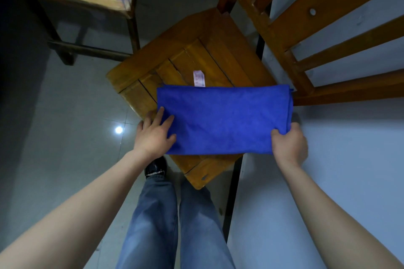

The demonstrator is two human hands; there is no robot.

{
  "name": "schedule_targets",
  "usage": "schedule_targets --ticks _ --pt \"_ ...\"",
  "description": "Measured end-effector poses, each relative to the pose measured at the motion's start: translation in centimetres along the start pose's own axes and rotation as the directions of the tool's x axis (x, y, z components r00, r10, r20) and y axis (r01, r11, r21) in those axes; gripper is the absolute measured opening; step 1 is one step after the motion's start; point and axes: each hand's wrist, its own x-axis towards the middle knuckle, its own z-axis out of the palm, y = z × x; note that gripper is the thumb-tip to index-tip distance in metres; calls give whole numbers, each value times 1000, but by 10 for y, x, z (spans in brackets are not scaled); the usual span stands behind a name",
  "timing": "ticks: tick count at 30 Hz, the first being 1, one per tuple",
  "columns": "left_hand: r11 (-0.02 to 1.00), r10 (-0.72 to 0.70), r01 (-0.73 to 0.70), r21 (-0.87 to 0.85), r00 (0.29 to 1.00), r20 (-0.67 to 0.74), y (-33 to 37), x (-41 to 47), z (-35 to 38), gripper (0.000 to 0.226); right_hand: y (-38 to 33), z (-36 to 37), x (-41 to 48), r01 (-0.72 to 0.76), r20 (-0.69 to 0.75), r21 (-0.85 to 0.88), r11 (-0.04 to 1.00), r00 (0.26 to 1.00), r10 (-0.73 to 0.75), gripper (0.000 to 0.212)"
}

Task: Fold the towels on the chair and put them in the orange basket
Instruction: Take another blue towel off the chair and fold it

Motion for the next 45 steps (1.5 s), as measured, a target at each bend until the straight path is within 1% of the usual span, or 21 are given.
schedule_targets --ticks 4,7,9,14,16,17,19,21,24,27,29,31,32,33,34,35,36,38,40,42,45 --pt "990 -29 24 -142 999 -38 1 6 -7 58 -15 2 -29 130 -25 71 989 991 -129 26" --pt "957 -75 59 -284 996 -45 -3 12 -11 56 -37 10 -61 277 101 61 959 954 -282 25" --pt "947 -89 71 -313 995 -45 -7 15 -14 55 -53 20 -78 350 211 60 935 911 -355 19" --pt "916 -80 68 -396 997 -15 -14 26 -18 51 -78 54 -97 400 361 92 912 840 -404 16" --pt "838 -82 50 -543 996 -36 -17 30 -19 47 -84 59 -102 405 366 108 908 833 -415 16" --pt "771 -92 39 -635 994 -50 -16 31 -21 44 -88 58 -105 420 353 120 900 829 -434 15" --pt "582 -151 67 -811 988 -27 -14 30 -26 41 -95 55 -111 463 315 154 873 814 -488 14" --pt "402 -207 135 -906 977 54 -11 31 -31 40 -100 52 -118 501 288 197 842 792 -539 14" --pt "307 -255 193 -932 960 115 -12 33 -33 32 -103 59 -126 555 340 191 810 736 -585 14" --pt "257 -269 183 -949 957 112 -12 32 -36 31 -101 72 -124 538 500 174 825 673 -544 16" --pt "269 -269 179 -946 957 104 -12 31 -36 44 -97 78 -120 488 592 182 854 639 -492 29" --pt "312 -280 175 -934 956 86 -12 32 -35 51 -94 78 -115 506 558 176 844 655 -510 33" --pt "390 -286 132 -911 958 17 -12 31 -34 49 -91 77 -111 540 499 153 828 680 -536 35" --pt "544 -276 71 -836 956 -99 -11 28 -33 46 -87 76 -105 576 443 113 810 701 -559 37" --pt "734 -236 15 -679 943 -234 -11 26 -31 47 -83 75 -99 610 403 54 791 711 -576 40" --pt "881 -159 -21 -472 927 -338 -9 23 -28 52 -79 75 -92 641 381 -16 767 713 -588 43" --pt "959 -66 -51 -280 917 -393 -6 20 -23 59 -73 76 -84 681 362 -85 728 702 -614 47" --pt "986 153 -166 4 898 -412 2 15 -10 66 -61 82 -70 768 325 -189 612 637 -699 57" --pt "938 335 -270 218 868 -367 9 12 6 66 -50 90 -56 827 389 -288 483 562 -730 70" --pt "918 339 -246 311 894 -292 6 16 23 74 -41 100 -45 851 498 -357 385 522 -693 75" --pt "925 304 -207 319 907 -291 -16 29 41 81 -36 113 -39 836 478 -429 341 531 -700 78"
